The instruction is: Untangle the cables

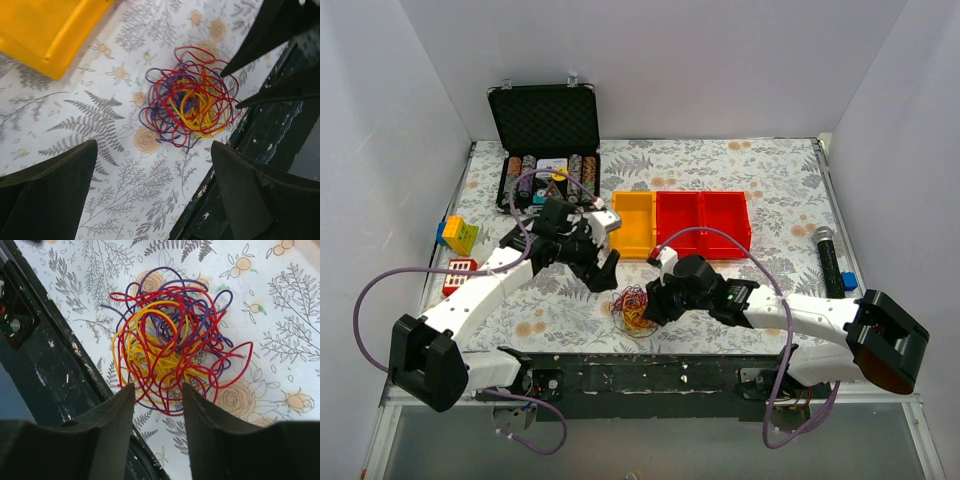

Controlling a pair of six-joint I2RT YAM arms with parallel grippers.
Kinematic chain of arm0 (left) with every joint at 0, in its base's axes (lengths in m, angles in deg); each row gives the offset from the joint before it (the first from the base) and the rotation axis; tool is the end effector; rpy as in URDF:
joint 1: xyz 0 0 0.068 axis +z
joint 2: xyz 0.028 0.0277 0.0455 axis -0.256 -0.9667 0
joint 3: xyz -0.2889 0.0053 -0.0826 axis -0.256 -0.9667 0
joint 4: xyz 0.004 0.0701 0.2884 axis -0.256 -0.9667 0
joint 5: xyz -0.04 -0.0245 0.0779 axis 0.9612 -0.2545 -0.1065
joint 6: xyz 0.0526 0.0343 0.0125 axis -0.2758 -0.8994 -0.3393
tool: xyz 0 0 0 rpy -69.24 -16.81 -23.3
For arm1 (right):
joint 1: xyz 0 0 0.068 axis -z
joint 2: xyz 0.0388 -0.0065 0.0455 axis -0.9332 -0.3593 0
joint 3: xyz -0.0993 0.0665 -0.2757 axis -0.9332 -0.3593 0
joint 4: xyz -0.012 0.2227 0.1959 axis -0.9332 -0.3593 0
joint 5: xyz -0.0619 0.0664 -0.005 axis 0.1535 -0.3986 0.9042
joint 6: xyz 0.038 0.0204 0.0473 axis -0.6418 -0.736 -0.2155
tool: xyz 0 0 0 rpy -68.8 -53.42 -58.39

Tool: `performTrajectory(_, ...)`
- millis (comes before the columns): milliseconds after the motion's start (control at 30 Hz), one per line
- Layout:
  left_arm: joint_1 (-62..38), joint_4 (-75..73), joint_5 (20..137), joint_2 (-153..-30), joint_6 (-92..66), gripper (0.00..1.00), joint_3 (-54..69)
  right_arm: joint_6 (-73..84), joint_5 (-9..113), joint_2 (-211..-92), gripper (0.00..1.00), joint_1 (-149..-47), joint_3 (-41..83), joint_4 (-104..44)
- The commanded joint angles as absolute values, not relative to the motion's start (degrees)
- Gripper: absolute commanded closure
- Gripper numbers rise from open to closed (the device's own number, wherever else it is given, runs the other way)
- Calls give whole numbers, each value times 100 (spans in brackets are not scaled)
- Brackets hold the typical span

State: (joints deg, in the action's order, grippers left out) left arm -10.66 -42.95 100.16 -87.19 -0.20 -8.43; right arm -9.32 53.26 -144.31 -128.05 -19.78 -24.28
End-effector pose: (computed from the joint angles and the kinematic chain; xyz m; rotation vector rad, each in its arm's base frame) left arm 0.2418 -0.1428 0.2801 0.2544 2.6237 -0.9924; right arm 0.1487 0.2593 0.1959 -0.8031 2.1627 0.9001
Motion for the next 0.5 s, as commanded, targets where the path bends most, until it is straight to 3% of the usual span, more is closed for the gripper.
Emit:
performTrajectory(0, -1627, -4072, 10073, -8742, -567, 2, -1165, -764, 5574, -13906, 44, -12792, -1885, -2811)
performTrajectory(133, -2014, -3764, 9923, -9031, -805, 2, -1140, -878, 5925, -13229, 42, -12783, -2104, -2934)
performTrajectory(300, -2217, -3236, 10063, -9479, -1051, 4, -1026, -1018, 6259, -12525, 50, -12748, -2456, -3101)
performTrajectory(400, -2261, -3192, 10326, -9883, -1314, 21, -868, -1115, 6313, -12305, 54, -12721, -2641, -3075)
performTrajectory(467, -2270, -3218, 10467, -10068, -1490, 38, -789, -1159, 6330, -12208, 56, -12678, -2755, -3022)
